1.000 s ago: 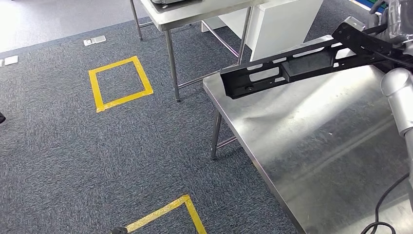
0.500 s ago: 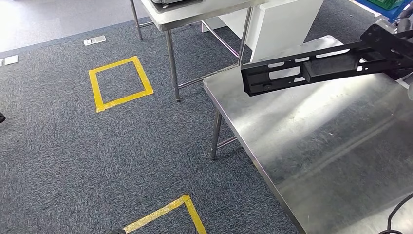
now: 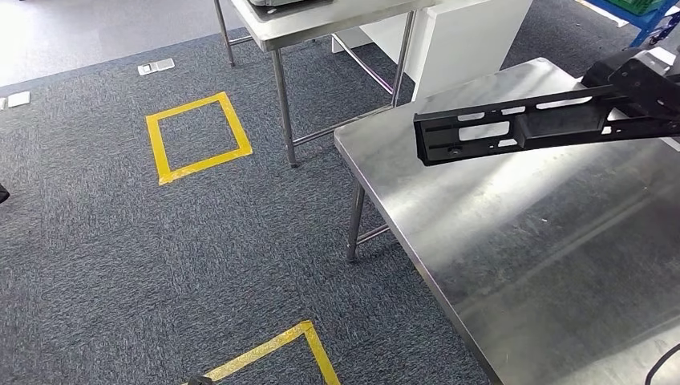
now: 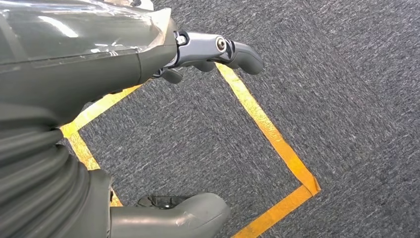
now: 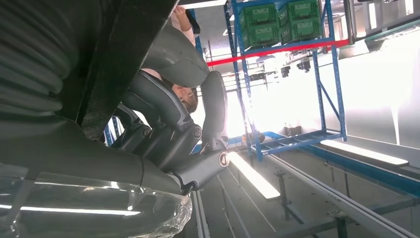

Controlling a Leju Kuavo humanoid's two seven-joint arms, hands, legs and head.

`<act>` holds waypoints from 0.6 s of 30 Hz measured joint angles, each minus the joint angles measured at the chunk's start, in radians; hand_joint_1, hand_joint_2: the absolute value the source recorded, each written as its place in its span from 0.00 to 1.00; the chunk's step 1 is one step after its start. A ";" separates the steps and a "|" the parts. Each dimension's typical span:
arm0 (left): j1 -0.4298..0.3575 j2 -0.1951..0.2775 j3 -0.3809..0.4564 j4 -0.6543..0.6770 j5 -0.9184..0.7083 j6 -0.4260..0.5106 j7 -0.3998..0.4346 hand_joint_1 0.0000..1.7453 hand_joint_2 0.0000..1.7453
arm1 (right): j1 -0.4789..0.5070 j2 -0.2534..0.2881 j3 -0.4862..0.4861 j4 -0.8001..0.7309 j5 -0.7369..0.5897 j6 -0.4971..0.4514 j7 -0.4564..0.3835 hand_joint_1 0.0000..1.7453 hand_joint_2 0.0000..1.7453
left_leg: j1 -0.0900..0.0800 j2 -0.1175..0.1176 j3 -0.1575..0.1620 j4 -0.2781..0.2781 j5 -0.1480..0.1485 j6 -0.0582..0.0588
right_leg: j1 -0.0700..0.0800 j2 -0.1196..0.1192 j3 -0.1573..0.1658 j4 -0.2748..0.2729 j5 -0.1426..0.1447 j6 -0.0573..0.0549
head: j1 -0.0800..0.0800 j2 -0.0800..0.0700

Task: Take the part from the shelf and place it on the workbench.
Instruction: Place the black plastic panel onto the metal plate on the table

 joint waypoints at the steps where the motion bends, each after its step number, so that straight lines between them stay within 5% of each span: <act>1: 0.000 0.000 0.000 0.000 0.000 0.000 0.000 0.00 1.00 | 0.001 0.000 -0.001 0.000 0.001 0.000 0.000 1.00 1.00 | 0.000 0.000 0.000 0.000 0.000 0.000 | 0.000 0.000 0.000 0.000 0.000 0.000 | 0.000 0.000; 18: 0.000 -0.002 0.000 0.000 -0.004 -0.001 0.008 0.00 1.00 | 0.009 0.010 -0.006 0.010 0.016 -0.018 -0.001 1.00 1.00 | 0.000 0.000 0.000 0.000 0.000 0.000 | 0.000 0.000 0.000 0.000 0.000 0.000 | 0.000 0.000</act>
